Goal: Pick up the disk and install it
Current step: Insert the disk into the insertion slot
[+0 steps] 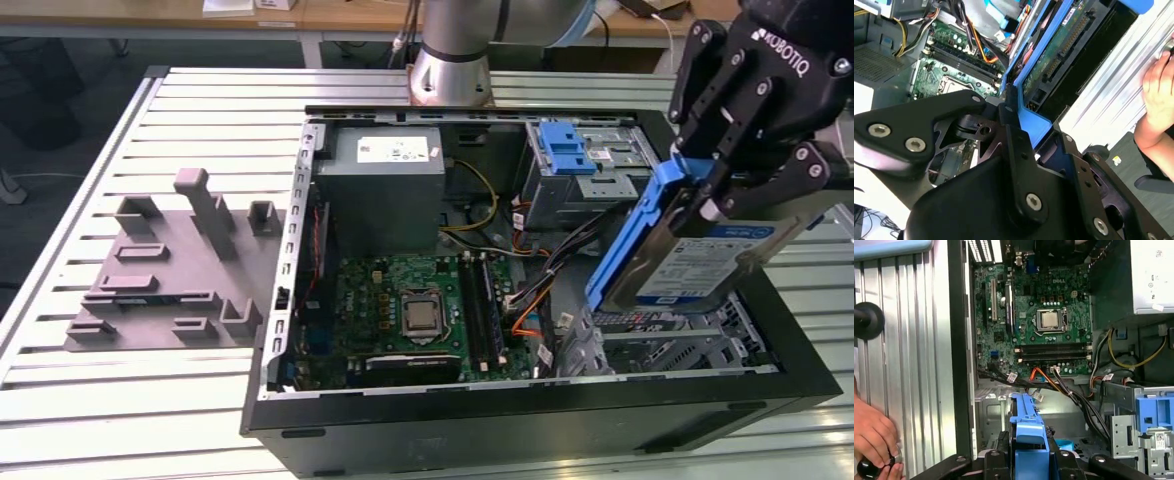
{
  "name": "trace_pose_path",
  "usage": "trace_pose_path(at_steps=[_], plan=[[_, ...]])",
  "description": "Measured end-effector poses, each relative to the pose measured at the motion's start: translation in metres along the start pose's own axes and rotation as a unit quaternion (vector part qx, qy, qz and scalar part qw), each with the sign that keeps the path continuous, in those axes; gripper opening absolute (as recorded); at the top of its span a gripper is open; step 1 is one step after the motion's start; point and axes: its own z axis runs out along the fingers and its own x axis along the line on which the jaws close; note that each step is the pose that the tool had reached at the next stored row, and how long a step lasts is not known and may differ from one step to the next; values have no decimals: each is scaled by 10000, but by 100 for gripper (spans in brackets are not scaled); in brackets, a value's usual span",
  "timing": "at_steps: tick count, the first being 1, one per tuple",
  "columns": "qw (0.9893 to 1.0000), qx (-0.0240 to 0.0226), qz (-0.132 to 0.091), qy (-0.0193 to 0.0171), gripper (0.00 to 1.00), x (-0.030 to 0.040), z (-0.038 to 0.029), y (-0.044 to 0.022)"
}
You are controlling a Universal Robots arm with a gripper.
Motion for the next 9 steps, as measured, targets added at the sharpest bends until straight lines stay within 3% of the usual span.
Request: trace_pose_path(at_steps=[3, 9], plan=[[10000, 0, -7, 1, 36, 14, 28, -58], [10000, 0, -6, -1, 36, 55, 82, -95]])
